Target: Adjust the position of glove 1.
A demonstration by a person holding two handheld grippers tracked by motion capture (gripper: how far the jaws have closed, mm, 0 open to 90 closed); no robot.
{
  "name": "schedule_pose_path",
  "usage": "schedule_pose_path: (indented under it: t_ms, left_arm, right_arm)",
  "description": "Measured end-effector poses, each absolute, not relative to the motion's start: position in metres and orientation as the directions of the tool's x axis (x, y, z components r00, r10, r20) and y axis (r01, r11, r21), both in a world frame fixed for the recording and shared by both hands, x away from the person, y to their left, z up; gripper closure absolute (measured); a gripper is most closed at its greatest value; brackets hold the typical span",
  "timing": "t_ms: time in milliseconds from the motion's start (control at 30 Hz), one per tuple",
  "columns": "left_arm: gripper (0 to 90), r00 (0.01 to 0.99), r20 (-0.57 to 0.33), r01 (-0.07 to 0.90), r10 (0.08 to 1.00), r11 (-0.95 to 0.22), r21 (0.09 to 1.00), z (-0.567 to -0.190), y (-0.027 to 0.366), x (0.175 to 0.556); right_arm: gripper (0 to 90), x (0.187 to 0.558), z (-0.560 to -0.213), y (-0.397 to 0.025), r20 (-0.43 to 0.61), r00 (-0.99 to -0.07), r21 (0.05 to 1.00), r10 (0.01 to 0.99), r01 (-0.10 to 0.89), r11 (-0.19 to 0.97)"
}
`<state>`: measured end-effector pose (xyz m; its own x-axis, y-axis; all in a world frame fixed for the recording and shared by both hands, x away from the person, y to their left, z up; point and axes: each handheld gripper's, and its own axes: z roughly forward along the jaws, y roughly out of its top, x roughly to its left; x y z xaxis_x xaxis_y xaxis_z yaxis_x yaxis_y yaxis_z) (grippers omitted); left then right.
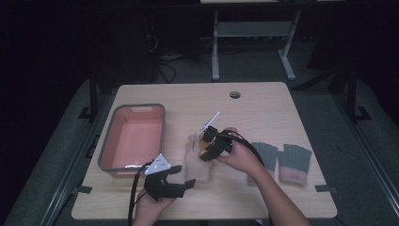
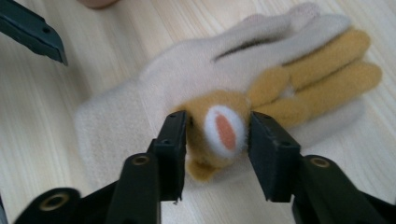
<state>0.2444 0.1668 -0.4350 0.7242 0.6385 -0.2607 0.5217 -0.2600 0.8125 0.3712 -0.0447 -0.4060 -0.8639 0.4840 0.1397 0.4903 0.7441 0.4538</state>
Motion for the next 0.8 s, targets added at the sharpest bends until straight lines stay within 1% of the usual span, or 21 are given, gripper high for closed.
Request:
schedule_pose_path:
  t_ms: [67,100,200,300,367,567,633,800]
  left_arm:
    - [23.2,0.725,-0.262,0.52,0.638,-0.257,0.814,-0.434,0.167,0.244]
    - [23.2,0.725,-0.261,0.52,0.638,-0.258,0.814,-0.434,0.167,0.244]
    - [23.2,0.725,-0.26,0.519,0.637,-0.258,0.815,-0.435,0.167,0.244]
    - [23.2,0.726,-0.263,0.523,0.636,-0.26,0.812,-0.435,0.166,0.244]
    - [23.2,0.724,-0.264,0.526,0.637,-0.262,0.809,-0.435,0.166,0.243]
    - [23.2,0.725,-0.262,0.522,0.637,-0.261,0.812,-0.434,0.169,0.243]
    - [23.2,0.725,-0.264,0.524,0.636,-0.26,0.811,-0.435,0.168,0.244]
    - [23.2,0.725,-0.265,0.525,0.636,-0.26,0.81,-0.434,0.168,0.243]
  right_arm:
    - [55.2,0.371,-0.405,-0.045,0.141,-0.863,0.462,0.485,0.491,0.739]
    - [52.7,0.371,-0.403,-0.044,0.146,-0.864,0.473,0.482,0.489,0.733]
    - [49.9,0.371,-0.4,-0.04,0.141,-0.863,0.485,0.486,0.488,0.726]
    - [49.2,0.373,-0.402,-0.033,0.123,-0.867,0.484,0.482,0.477,0.733]
    - [49.2,0.374,-0.403,-0.025,0.118,-0.869,0.48,0.481,0.474,0.738]
    - [43.7,0.374,-0.408,0.001,0.061,-0.886,0.477,0.459,0.43,0.767]
    - [42.8,0.375,-0.411,0.007,0.038,-0.888,0.465,0.457,0.421,0.779]
    - [43.7,0.375,-0.425,0.015,-0.007,-0.894,0.407,0.448,0.407,0.818]
